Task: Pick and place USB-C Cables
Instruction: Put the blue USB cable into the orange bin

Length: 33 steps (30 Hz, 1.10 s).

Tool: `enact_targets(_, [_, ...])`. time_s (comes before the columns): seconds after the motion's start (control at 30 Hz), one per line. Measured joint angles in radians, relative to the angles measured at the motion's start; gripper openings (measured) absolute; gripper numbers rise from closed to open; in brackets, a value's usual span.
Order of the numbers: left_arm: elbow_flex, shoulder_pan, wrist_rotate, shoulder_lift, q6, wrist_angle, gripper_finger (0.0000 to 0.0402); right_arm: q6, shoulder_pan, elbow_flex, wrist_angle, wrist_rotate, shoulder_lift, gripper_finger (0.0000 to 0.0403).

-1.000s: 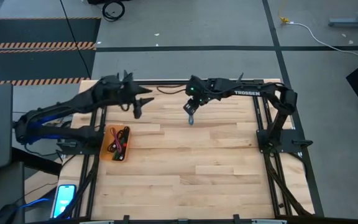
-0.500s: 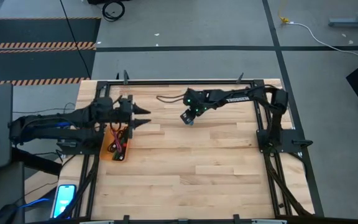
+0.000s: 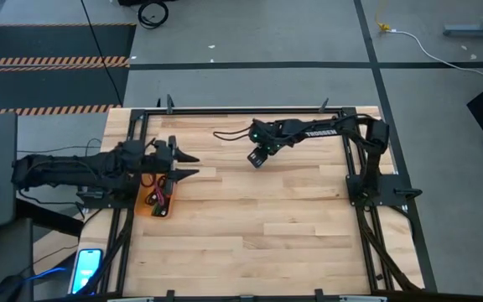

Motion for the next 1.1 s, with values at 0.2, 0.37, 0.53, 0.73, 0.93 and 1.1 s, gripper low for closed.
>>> enact_targets(0.2, [0.0, -0.026, -0.015, -0.001, 0.025, -0.078, 0.0171, 0.011, 0.011, 0.0, 0.061, 0.009, 0.004, 0.021])
enact_targets(0.37, [0.0, -0.046, -0.024, -0.001, 0.04, -0.068, 0.0171, 0.039, 0.028, 0.0, 0.067, 0.05, 0.004, 0.024])
enact_targets(0.53, [0.0, -0.076, -0.023, -0.001, 0.043, -0.109, 0.0171, 0.084, 0.027, 0.0, 0.058, 0.053, 0.013, 0.0263])
enact_targets(0.73, [0.0, -0.108, -0.039, -0.001, 0.046, -0.097, 0.0171, 0.111, 0.044, 0.0, 0.063, 0.101, 0.014, 0.0268])
enact_targets(0.93, [0.0, -0.137, -0.09, -0.001, 0.079, -0.077, 0.0171, 0.152, 0.051, -0.001, 0.044, 0.104, 0.024, 0.0262])
enact_targets(1.1, [0.0, -0.155, -0.091, -0.001, 0.08, -0.069, 0.0171, 0.176, 0.067, -0.001, 0.061, 0.089, 0.078, 0.0261])
